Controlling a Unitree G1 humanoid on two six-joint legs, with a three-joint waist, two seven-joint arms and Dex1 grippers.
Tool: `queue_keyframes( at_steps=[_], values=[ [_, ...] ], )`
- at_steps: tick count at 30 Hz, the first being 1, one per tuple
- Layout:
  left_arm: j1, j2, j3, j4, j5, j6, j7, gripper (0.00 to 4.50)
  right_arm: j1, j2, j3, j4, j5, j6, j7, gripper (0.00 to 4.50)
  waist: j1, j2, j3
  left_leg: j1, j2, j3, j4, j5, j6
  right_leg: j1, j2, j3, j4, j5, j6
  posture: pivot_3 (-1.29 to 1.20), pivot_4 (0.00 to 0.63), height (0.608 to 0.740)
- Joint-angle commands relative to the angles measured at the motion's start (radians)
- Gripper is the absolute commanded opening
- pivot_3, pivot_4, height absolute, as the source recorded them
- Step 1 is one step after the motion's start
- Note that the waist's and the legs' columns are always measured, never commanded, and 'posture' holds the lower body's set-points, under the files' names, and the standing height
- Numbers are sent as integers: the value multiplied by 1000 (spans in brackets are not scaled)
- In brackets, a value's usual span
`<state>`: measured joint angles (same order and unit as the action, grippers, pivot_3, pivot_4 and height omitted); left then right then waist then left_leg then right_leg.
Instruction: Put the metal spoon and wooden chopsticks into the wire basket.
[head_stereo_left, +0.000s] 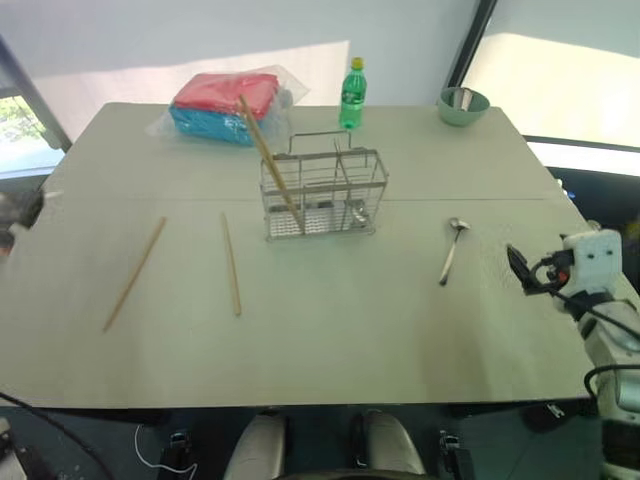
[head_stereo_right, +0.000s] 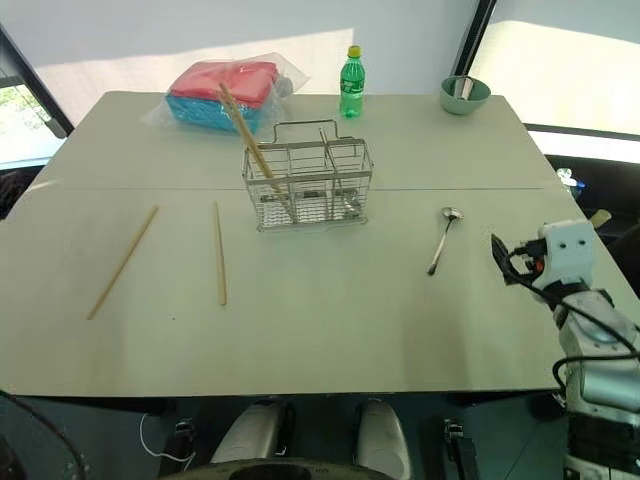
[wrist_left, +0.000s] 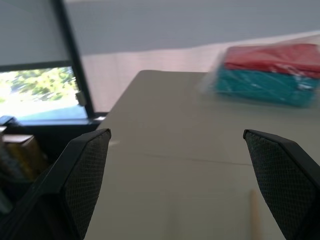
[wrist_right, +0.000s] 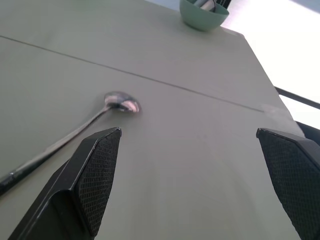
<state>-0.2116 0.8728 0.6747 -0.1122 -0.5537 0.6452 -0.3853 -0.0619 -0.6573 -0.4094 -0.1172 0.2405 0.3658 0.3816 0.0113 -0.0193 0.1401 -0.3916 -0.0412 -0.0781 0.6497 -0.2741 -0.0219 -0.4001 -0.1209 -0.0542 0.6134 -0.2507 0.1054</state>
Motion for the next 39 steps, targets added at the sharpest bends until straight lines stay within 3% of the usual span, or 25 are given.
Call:
queue_keyframes(
  at_steps=[1,5,9,19,39],
  values=[
    [-16,48,-80,-83,-11,6,-92,4481,-93,-48,27,-41,-11,174,-35,4500,-2,1,-1,0,0,0,-1,0,0,0,-1,0,0,-1,-2,0,150,667],
    [-41,80,-164,-225,-150,80,-249,4481,-215,-22,61,-53,27,391,-82,4500,-1,2,0,-1,2,0,-2,0,0,1,1,0,1,-2,-4,0,150,667],
    [-11,140,-202,-372,-299,146,-437,4481,-293,8,115,-55,40,481,-80,4500,-3,1,1,-2,2,0,-2,0,0,1,0,0,0,-2,-5,0,150,667],
    [-100,160,-277,-334,-304,144,-485,4481,-359,-1,324,-10,-24,366,39,4500,-1,5,3,0,1,0,-2,0,1,3,3,-2,1,-2,-5,0,150,667],
    [-196,187,-336,-390,-380,205,-536,4481,-717,219,134,387,-21,820,-278,4500,-10,5,4,0,0,0,-2,0,1,3,3,-1,1,-2,-4,0,150,667]
  ],
)
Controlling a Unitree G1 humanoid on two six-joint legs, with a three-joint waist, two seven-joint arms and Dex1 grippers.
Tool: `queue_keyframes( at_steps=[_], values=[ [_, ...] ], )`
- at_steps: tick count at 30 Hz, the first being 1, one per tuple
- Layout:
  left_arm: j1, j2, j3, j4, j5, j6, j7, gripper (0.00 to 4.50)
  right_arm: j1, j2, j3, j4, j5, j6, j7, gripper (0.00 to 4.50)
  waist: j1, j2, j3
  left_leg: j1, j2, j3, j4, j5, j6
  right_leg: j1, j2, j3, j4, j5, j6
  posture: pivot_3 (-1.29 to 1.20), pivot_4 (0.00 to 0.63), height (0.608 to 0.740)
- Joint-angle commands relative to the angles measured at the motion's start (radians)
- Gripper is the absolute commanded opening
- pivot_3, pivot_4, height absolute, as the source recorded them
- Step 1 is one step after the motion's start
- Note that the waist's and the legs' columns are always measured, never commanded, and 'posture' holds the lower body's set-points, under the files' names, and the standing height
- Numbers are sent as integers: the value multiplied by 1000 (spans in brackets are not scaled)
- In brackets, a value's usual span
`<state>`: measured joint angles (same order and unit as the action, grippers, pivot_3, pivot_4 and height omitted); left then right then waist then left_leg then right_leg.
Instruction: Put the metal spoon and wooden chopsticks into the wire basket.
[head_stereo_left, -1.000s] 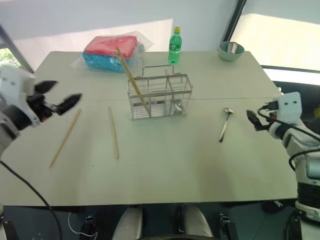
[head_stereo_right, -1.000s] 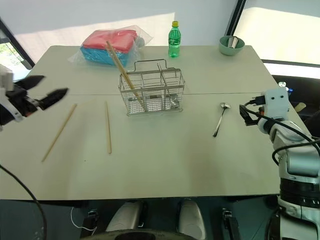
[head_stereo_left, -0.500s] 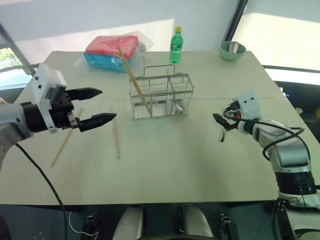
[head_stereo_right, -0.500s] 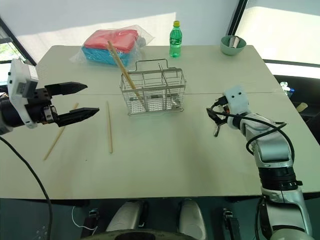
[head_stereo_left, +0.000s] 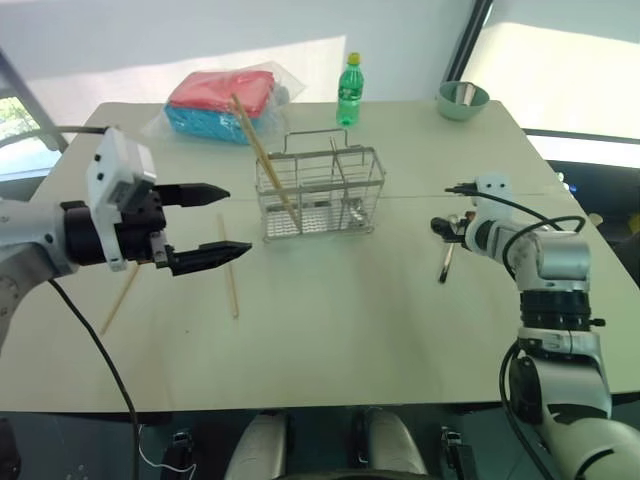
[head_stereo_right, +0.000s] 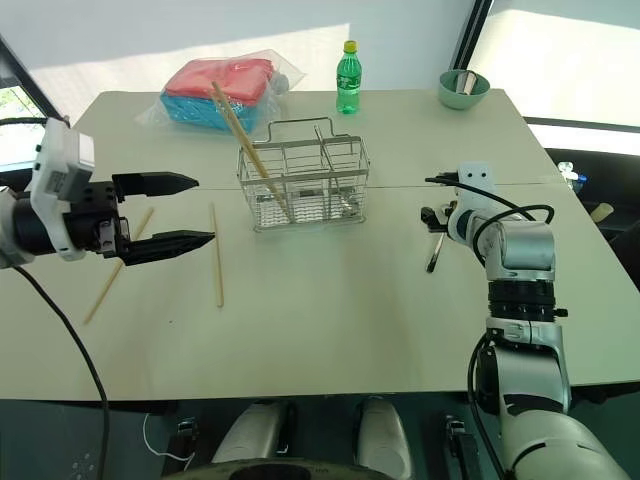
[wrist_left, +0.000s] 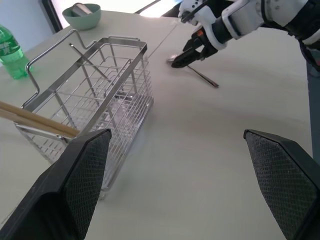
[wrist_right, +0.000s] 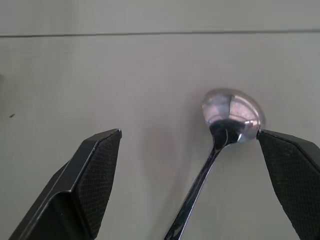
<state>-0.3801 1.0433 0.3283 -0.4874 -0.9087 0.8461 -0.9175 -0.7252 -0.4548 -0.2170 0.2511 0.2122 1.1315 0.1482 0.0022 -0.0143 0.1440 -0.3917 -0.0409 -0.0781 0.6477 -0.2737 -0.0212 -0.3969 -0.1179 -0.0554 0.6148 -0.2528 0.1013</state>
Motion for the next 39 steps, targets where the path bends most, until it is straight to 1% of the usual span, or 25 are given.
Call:
queue_keyframes(
  at_steps=[1,6,12,15,16,22,29,31,36,39],
  values=[
    [-30,17,10,-14,-28,7,-5,4481,-60,25,-66,27,3,61,-59,4500,-2,0,0,0,0,0,0,0,0,0,0,0,0,0,0,0,150,667],
    [-30,33,1,-24,-54,24,-39,4481,-91,57,-98,91,-11,65,-118,4500,-17,0,0,0,0,0,0,0,0,0,0,0,0,0,0,0,150,667],
    [-41,56,-5,-36,-95,46,-82,4481,-123,71,-86,204,-21,-39,-125,4500,-21,0,0,0,0,0,0,0,0,0,1,0,1,0,0,0,150,667],
    [-53,61,-13,-32,-93,44,-79,4500,-130,83,-96,251,-16,-94,-130,3640,-22,-1,0,1,0,0,0,0,0,1,1,0,1,0,0,0,150,667],
    [-58,62,-15,-29,-92,42,-77,4500,-130,86,-97,257,-14,-107,-128,3228,-22,-1,0,1,0,0,0,0,0,1,1,0,1,0,0,0,150,667],
    [-86,64,-21,-19,-94,49,-65,4500,-117,96,-95,270,-10,-151,-119,25,-27,-1,-1,2,1,0,0,0,0,1,2,0,2,2,3,0,150,667],
    [-114,59,-34,-5,-86,51,-51,4500,-101,81,-65,264,-28,-183,-110,25,-23,-2,-1,2,1,0,1,0,0,1,2,0,2,2,3,0,150,667],
    [-121,53,-38,4,-75,46,-48,4500,-88,62,-42,229,-45,-218,-95,25,-23,-2,-1,2,1,0,1,0,0,1,2,0,2,2,3,0,150,667],
    [-127,42,-29,24,-67,38,-30,4500,-56,27,-20,21,-61,-424,-49,25,-20,3,2,1,0,0,0,0,0,0,2,1,2,2,3,0,150,667],
    [-131,32,-27,40,-48,23,-18,4500,-76,56,-23,-149,-19,-559,-9,25,-24,4,3,1,0,0,0,0,0,0,2,1,2,2,4,0,150,667]
  ],
)
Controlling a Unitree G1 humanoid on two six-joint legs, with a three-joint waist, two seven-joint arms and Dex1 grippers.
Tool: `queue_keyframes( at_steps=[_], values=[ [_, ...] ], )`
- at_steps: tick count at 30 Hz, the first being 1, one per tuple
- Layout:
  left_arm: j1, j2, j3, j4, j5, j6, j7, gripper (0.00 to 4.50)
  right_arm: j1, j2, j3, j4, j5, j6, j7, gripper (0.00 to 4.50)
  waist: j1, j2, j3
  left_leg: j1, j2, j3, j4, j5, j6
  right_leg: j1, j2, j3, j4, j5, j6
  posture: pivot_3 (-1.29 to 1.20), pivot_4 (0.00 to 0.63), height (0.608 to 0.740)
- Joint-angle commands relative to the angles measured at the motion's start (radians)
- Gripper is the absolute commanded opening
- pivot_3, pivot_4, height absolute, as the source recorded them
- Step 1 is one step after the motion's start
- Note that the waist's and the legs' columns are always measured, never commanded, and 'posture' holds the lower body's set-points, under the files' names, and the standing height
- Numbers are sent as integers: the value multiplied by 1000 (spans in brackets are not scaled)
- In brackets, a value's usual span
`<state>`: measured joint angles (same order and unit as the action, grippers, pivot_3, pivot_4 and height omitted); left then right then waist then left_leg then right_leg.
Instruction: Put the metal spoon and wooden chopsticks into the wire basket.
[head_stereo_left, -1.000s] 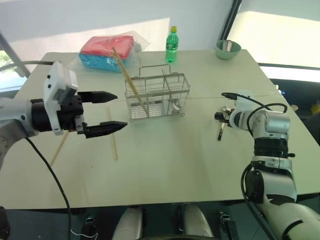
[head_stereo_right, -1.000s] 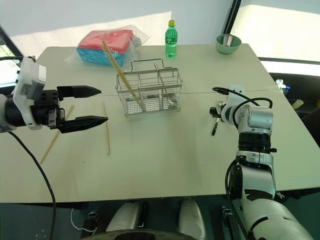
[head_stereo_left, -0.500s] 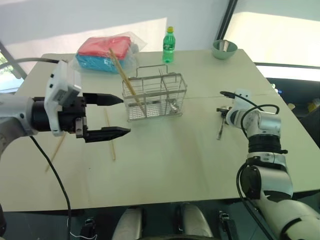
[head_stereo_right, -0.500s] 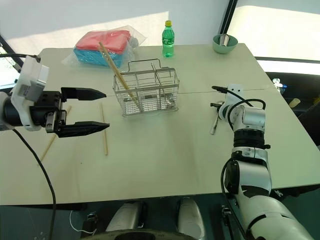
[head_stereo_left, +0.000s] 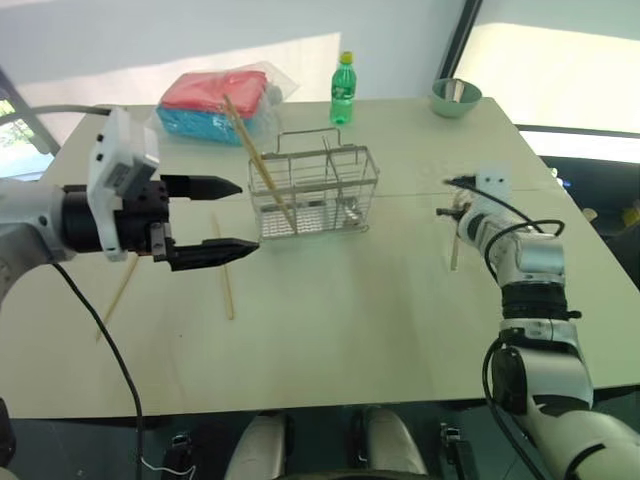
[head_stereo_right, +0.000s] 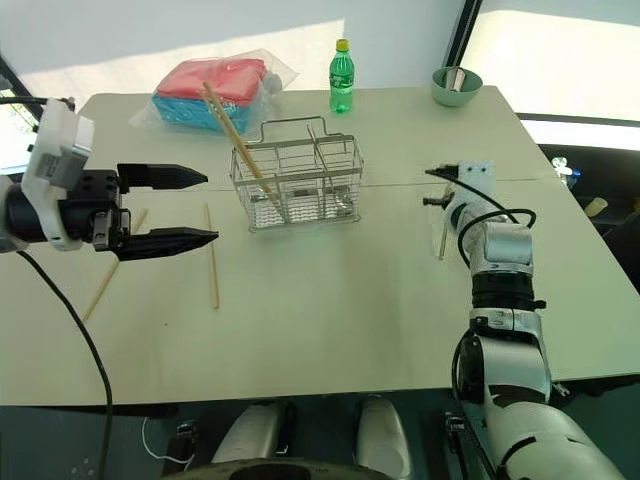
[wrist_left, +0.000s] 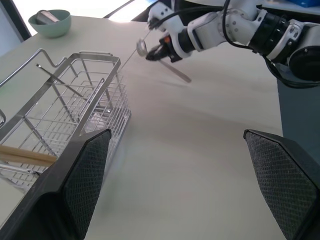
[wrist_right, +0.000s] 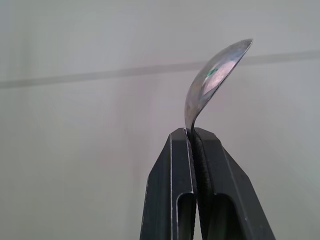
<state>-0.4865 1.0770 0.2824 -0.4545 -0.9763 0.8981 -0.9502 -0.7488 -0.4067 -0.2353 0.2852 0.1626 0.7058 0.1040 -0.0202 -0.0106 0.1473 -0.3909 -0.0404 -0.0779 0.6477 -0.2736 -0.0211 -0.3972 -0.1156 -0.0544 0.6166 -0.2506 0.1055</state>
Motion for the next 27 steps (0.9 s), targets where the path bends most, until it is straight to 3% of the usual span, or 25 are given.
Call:
queue_keyframes(
  at_steps=[1,4,8,23,27],
  values=[
    [-27,-5,17,16,29,-36,18,4500,-63,24,1,-231,47,-170,51,25,-4,0,0,0,0,0,0,0,0,0,0,0,0,0,0,0,150,667],
    [-40,-14,9,39,50,-51,26,4500,-111,109,15,-331,125,-199,80,25,-12,-1,0,1,2,0,-1,0,0,-1,2,0,2,0,0,0,150,667],
    [-55,-23,-2,57,75,-67,23,4500,-177,224,54,-311,144,-280,75,25,-20,-3,-1,1,3,-2,0,0,0,-4,3,0,12,0,-1,0,150,667],
    [-32,-19,71,9,45,-37,92,4500,-280,396,124,256,61,-738,116,25,-25,-3,0,1,1,-2,0,0,-1,-9,1,1,14,0,-1,0,150,667],
    [-26,-14,89,1,39,-26,109,4500,-264,409,118,303,62,-771,124,1342,-23,-3,1,1,1,-2,0,1,-1,-9,1,1,14,0,-1,0,150,667]
  ],
)
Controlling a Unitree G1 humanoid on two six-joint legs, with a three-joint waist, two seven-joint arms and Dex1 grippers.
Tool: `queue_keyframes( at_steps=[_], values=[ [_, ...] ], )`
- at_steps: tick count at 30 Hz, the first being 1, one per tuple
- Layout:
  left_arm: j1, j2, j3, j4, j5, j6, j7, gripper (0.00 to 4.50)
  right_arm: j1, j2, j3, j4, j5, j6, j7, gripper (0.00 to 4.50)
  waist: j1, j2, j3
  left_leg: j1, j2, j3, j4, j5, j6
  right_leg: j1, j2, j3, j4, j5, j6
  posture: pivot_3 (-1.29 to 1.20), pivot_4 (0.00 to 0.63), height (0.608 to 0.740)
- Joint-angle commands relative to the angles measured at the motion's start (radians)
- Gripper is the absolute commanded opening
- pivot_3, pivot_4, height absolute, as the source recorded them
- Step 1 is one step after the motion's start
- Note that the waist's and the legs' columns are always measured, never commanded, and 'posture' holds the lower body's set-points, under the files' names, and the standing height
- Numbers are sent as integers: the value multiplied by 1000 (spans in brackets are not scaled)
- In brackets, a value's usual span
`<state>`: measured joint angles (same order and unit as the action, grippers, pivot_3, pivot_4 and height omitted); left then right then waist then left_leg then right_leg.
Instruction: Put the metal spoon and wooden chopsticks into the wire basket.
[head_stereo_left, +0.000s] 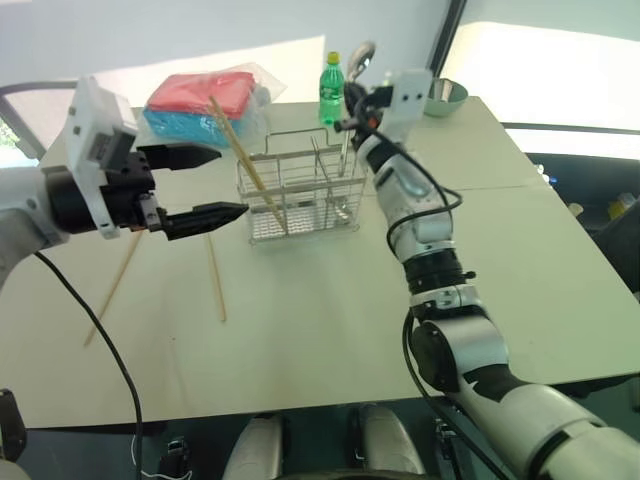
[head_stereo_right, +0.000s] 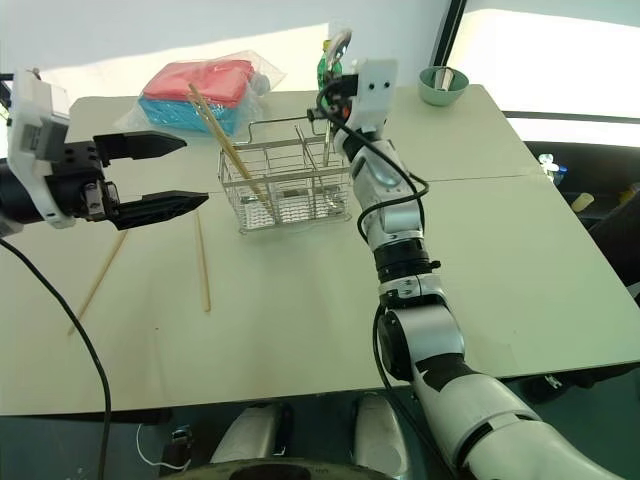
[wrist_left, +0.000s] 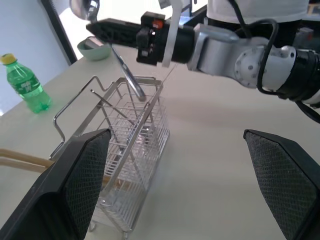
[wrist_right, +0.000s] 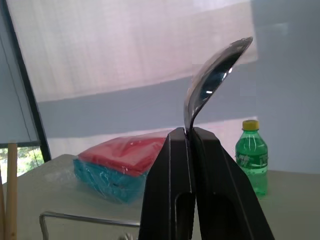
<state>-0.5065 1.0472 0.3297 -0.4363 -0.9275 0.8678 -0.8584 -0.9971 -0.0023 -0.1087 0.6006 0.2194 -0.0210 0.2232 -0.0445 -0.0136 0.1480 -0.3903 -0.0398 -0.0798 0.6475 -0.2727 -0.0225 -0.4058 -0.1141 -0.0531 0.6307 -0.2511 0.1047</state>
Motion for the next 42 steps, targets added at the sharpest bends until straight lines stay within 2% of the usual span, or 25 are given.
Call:
queue_keyframes(
  at_steps=[1,6,14,18,22,27,29,31,35,38,42],
  values=[
    [-9,17,45,-16,-13,7,21,4500,-12,6,-8,-12,2,-46,-1,1895,2,0,0,0,0,0,0,0,0,0,0,0,0,0,0,0,150,667],
    [-19,20,45,-5,-12,10,28,4500,9,-10,-9,-36,-16,-41,-33,4450,1,0,0,0,0,0,0,0,0,-1,0,0,0,0,0,0,150,667],
    [-29,6,36,64,40,-11,55,4500,11,-140,-69,-214,49,78,-5,4450,4,0,0,0,-1,0,0,0,0,0,0,0,0,0,0,0,150,667],
    [-6,-7,63,119,80,-15,100,4500,0,-249,-113,-382,185,244,103,4450,2,-1,-1,0,-1,0,0,0,0,2,0,0,0,0,0,0,150,667],
    [-3,-27,70,224,174,1,229,4500,23,-417,-128,-578,373,475,304,4450,3,-2,-1,0,0,0,-1,0,0,2,0,0,0,0,0,0,150,667],
    [-86,-72,28,405,271,125,428,4500,160,-631,-120,-798,561,664,568,4450,9,-6,-3,0,1,-1,-1,0,0,4,1,-1,-1,0,0,0,150,667],
    [-146,-113,-7,499,350,214,560,4500,267,-709,-109,-886,594,705,645,4450,18,-9,-4,1,0,-1,0,0,0,6,0,-1,-2,0,1,0,150,667],
    [-202,-140,-64,606,415,278,613,4500,412,-783,-86,-994,594,714,729,4450,35,-12,-4,2,0,-1,0,0,0,8,0,-1,-2,-1,1,0,150,667],
    [-284,-152,-175,760,478,300,544,4500,539,-829,-95,-1095,643,737,764,4450,36,-13,-3,1,-2,0,1,0,0,7,-3,-1,-3,-2,3,0,150,667],
    [-341,-147,-299,892,537,284,430,4500,577,-831,-111,-1120,657,746,746,4450,36,-17,-3,1,-2,0,1,0,0,7,-4,-1,-3,-2,3,0,150,667],
    [-431,-158,-398,1104,645,202,361,4500,609,-833,-134,-1133,670,753,716,4450,36,-17,-3,1,-2,0,0,0,-1,7,-5,-1,-5,-2,3,0,150,667]
  ],
)
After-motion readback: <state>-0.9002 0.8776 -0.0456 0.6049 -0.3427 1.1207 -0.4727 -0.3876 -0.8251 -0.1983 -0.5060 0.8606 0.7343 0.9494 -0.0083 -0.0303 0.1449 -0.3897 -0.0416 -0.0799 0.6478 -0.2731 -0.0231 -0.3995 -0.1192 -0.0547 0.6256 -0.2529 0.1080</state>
